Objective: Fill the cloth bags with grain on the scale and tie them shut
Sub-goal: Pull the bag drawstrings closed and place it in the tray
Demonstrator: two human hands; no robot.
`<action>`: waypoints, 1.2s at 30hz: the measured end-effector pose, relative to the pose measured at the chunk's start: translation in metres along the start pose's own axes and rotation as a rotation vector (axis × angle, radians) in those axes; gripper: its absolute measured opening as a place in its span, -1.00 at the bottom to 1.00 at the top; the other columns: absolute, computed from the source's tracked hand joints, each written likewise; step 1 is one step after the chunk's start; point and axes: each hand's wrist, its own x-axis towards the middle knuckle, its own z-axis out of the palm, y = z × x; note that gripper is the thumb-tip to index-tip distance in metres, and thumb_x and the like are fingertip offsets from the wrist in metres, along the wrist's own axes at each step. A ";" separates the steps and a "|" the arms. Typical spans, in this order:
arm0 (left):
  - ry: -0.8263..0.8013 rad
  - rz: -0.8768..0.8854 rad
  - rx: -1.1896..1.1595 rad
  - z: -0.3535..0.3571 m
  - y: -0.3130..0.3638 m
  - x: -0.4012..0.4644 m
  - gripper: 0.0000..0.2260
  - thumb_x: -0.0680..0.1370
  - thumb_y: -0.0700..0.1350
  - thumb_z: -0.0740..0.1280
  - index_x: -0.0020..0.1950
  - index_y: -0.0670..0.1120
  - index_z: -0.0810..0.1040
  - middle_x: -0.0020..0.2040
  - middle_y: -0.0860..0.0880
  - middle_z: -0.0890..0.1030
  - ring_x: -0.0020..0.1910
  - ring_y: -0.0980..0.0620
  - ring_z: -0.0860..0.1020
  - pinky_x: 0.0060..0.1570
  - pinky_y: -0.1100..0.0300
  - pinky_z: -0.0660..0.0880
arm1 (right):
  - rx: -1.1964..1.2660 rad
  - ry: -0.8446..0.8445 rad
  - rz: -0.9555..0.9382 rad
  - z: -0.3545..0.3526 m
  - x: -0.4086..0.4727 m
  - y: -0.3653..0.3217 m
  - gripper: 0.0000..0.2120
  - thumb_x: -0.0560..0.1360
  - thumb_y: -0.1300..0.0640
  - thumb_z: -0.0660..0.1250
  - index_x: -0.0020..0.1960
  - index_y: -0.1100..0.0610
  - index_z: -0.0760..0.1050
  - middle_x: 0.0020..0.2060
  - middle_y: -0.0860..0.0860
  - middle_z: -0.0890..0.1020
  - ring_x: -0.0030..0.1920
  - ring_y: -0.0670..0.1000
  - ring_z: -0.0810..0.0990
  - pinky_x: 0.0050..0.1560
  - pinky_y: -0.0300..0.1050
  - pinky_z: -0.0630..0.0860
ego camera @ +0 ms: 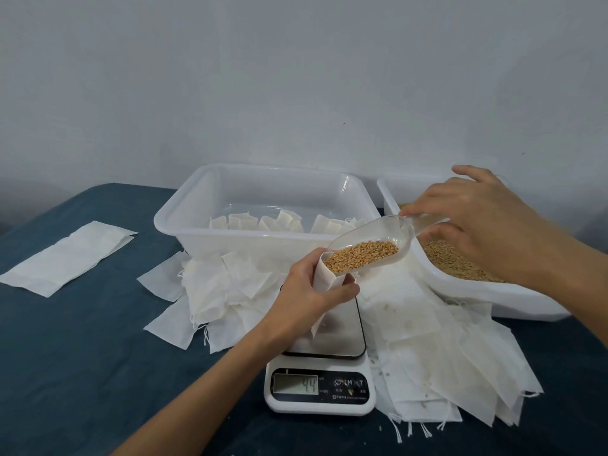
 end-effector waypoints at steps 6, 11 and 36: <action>-0.001 -0.003 -0.012 0.000 0.000 0.000 -0.71 0.47 -0.08 0.52 0.17 0.00 0.61 -0.01 -0.03 0.71 -0.02 0.07 0.66 0.13 -0.01 0.60 | -0.020 0.000 -0.003 -0.002 0.000 -0.001 -0.70 0.44 0.29 0.52 0.16 0.10 0.68 -0.02 0.05 0.69 0.07 0.18 0.63 0.51 0.15 0.15; -0.003 -0.006 -0.021 0.000 0.000 0.000 -0.71 0.48 -0.10 0.52 0.19 -0.01 0.61 0.00 -0.04 0.71 -0.01 0.07 0.66 0.14 -0.02 0.60 | -0.025 -0.002 -0.002 -0.002 0.000 -0.002 -0.69 0.44 0.30 0.51 0.17 0.10 0.68 0.01 0.06 0.70 0.08 0.19 0.63 0.51 0.13 0.12; -0.009 -0.009 -0.061 -0.001 -0.003 0.001 -0.69 0.47 -0.10 0.54 0.19 0.00 0.61 -0.01 0.00 0.72 -0.02 0.10 0.66 0.13 -0.02 0.58 | -0.062 0.074 -0.062 0.005 0.000 0.002 -0.70 0.40 0.32 0.54 0.11 0.12 0.70 -0.06 0.07 0.70 -0.02 0.21 0.65 0.45 0.22 0.21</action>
